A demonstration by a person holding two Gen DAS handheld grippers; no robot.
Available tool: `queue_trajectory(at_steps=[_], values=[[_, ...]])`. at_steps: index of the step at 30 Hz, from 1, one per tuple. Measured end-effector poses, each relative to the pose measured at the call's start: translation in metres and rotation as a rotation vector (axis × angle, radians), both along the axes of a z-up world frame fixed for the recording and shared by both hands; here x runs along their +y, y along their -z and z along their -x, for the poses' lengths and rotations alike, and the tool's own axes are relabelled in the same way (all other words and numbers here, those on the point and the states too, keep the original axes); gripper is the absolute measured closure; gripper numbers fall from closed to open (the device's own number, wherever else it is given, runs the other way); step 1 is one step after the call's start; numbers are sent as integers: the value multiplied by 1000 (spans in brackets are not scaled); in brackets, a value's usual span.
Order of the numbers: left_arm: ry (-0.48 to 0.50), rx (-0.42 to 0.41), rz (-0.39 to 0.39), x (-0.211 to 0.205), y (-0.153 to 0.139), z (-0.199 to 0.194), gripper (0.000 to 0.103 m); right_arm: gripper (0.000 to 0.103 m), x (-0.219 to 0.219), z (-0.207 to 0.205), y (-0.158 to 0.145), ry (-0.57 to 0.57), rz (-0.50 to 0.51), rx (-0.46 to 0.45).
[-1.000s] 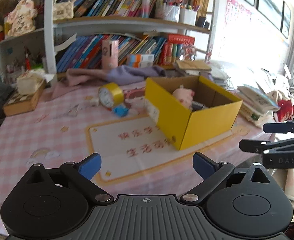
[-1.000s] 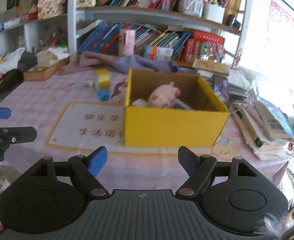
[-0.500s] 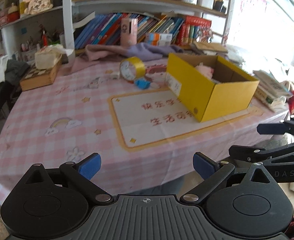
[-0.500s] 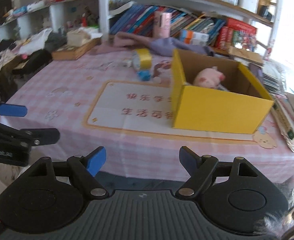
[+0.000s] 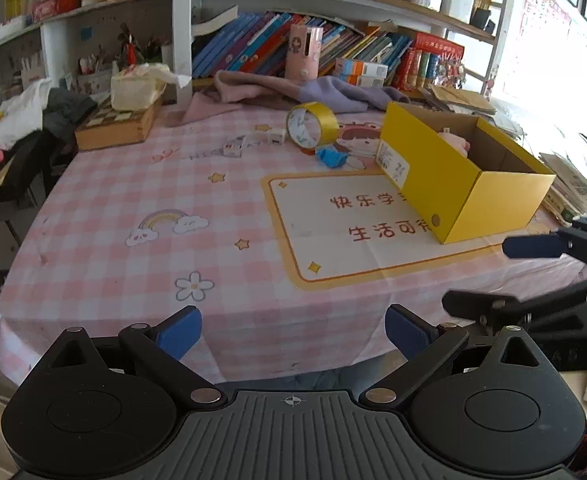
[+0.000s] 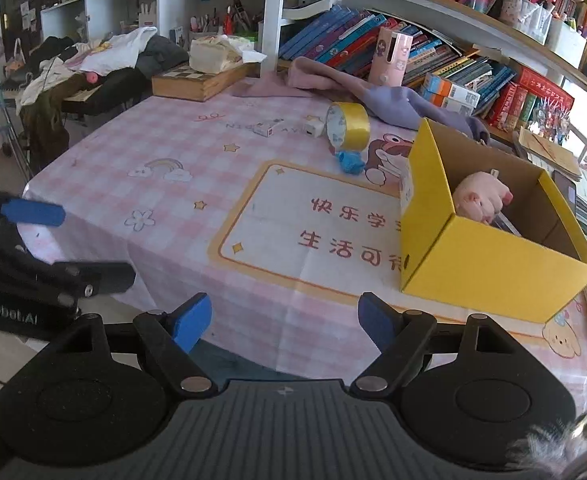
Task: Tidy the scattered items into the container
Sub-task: 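Withdraw both tools from the box back toward the remaining items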
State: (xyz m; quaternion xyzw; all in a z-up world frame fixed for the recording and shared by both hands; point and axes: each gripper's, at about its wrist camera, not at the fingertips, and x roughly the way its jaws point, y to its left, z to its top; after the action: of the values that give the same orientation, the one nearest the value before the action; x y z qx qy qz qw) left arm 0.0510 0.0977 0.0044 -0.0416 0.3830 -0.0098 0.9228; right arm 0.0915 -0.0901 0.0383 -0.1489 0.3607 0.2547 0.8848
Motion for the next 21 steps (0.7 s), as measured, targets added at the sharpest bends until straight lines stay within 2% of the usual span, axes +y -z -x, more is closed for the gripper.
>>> queue_trajectory(at_steps=[5,10,13,21], values=[[-14,-4,-1,10,3,-16,3,26,8,-20,3,14,-8,-7],[-31,-19,-32,18,5,-40,3,26,11,-52,6,100,-43,-13],[-52,-34,-25,26,4,-59,3,26,20,-69,9,118,-44,-45],[-47,-51,-42,35,11,-114,3,32,34,-121,22,149,-53,-23]])
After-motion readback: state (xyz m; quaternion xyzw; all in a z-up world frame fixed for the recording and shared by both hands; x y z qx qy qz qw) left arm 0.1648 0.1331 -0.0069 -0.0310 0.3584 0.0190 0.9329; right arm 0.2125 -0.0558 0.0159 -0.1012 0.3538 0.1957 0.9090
